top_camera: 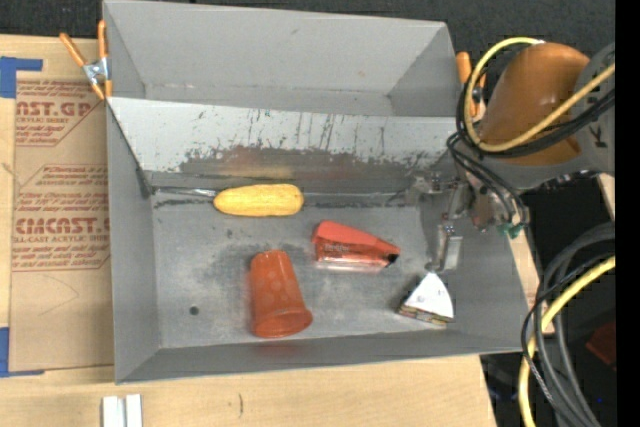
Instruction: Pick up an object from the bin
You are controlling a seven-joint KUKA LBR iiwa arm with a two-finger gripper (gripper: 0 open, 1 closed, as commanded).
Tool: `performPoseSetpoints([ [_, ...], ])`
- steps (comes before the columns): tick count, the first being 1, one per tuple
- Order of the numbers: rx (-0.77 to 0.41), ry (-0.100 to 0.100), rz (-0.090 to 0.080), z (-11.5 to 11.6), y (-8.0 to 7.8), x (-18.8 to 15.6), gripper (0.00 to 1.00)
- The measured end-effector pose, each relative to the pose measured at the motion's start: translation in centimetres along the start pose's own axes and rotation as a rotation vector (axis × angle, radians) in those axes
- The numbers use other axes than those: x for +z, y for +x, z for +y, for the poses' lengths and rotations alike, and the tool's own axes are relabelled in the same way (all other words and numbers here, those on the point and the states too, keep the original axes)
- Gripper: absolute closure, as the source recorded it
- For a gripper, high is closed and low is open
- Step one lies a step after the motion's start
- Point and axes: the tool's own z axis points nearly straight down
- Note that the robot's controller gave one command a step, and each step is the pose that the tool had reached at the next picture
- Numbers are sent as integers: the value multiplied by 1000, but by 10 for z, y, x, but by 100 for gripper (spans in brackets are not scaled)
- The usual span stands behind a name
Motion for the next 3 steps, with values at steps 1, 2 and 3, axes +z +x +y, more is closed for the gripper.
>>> performPoseSetpoints([
  [1,-52,-3,1,18,3,62,0],
  [2,-75,-2,8,20,2,80,0],
  [3,-137,-5,7,25,-5,86,0],
])
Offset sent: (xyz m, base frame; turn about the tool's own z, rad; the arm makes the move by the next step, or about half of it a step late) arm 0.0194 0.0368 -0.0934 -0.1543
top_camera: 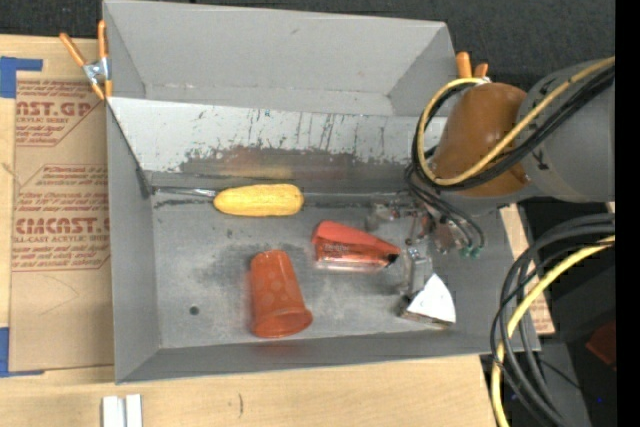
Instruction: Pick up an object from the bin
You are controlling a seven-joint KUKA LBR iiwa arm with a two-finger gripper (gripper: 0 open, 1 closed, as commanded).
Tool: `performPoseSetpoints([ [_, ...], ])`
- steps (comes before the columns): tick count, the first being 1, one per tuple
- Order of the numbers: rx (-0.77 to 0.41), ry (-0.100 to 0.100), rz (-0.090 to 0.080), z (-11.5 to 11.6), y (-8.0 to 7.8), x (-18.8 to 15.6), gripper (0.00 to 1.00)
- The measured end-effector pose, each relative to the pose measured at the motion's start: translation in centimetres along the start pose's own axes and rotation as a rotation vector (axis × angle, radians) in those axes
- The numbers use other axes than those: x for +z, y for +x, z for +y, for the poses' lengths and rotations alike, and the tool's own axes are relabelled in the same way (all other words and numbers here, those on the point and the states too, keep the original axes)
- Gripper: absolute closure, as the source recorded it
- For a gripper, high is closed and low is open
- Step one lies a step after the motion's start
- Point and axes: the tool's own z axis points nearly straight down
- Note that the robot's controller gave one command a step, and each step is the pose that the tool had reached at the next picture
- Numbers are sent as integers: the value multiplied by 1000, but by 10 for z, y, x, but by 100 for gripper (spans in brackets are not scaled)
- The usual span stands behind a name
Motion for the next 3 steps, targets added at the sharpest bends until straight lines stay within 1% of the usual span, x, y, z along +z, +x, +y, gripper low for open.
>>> performPoseSetpoints([
  [1,-40,1,5,-1,-15,-45,0],
  [2,49,6,-20,25,-24,-60,0],
  [3,70,0,-1,28,-24,-15,0],
])
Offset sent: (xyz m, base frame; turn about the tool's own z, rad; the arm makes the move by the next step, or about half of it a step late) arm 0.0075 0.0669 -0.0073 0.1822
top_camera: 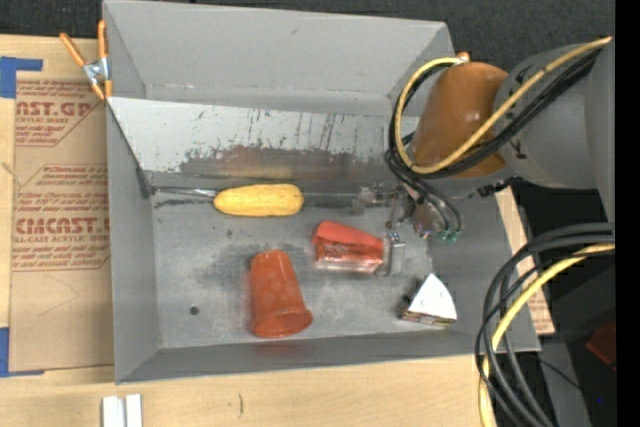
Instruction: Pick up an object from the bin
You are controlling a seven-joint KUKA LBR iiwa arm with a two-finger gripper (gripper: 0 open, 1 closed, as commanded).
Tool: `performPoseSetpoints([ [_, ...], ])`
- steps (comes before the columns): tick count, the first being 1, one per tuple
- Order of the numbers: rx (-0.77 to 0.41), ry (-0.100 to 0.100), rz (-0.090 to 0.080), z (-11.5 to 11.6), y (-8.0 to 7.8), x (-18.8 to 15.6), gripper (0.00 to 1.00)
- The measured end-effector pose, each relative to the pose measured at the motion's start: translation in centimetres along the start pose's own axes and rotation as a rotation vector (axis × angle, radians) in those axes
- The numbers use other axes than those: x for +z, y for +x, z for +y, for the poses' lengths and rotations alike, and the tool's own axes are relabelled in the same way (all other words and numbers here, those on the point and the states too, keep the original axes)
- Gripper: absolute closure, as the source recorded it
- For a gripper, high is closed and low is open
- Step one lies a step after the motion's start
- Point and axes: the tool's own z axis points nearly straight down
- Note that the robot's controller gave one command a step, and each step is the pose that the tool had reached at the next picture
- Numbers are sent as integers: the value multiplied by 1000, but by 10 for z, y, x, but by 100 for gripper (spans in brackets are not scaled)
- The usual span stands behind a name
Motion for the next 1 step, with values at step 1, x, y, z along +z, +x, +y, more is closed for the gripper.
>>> performPoseSetpoints([
  [1,-26,4,-5,4,8,20,0],
])
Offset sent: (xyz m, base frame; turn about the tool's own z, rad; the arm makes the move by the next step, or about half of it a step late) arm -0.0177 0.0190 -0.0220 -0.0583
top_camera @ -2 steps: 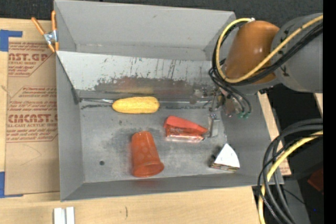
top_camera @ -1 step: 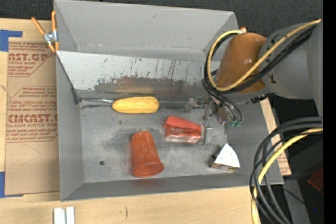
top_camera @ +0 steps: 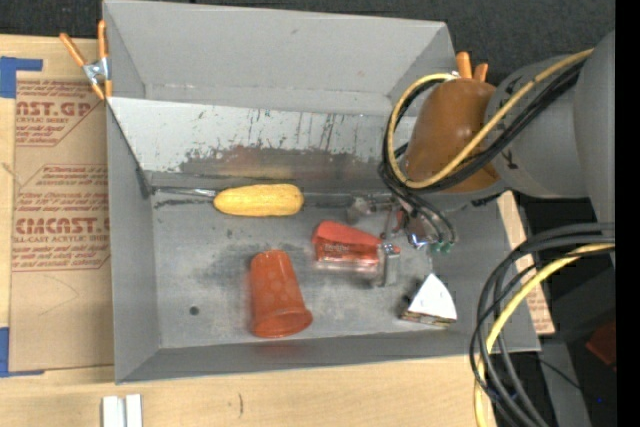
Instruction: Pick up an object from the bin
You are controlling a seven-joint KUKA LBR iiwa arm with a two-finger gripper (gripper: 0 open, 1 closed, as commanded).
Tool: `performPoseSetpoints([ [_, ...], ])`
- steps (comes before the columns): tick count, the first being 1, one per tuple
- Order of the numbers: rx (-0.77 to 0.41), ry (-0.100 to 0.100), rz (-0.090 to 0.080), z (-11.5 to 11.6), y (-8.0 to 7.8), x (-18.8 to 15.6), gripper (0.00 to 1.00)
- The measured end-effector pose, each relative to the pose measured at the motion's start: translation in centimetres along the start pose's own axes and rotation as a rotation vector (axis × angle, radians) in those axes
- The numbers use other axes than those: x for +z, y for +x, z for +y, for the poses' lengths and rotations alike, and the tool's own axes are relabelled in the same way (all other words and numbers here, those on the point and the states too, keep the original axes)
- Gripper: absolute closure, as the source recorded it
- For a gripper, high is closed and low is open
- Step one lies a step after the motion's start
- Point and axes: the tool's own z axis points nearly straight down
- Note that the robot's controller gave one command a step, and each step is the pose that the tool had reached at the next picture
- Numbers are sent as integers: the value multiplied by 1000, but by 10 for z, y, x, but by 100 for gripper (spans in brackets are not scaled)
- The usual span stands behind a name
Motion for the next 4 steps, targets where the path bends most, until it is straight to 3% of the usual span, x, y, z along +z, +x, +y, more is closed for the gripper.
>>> performPoseSetpoints([
  [1,-33,-4,3,17,6,2,100],
  [2,-33,-4,3,17,6,2,100],
  [3,-35,-3,1,24,15,-124,100],
  [4,-36,-3,2,24,15,-124,100],
])
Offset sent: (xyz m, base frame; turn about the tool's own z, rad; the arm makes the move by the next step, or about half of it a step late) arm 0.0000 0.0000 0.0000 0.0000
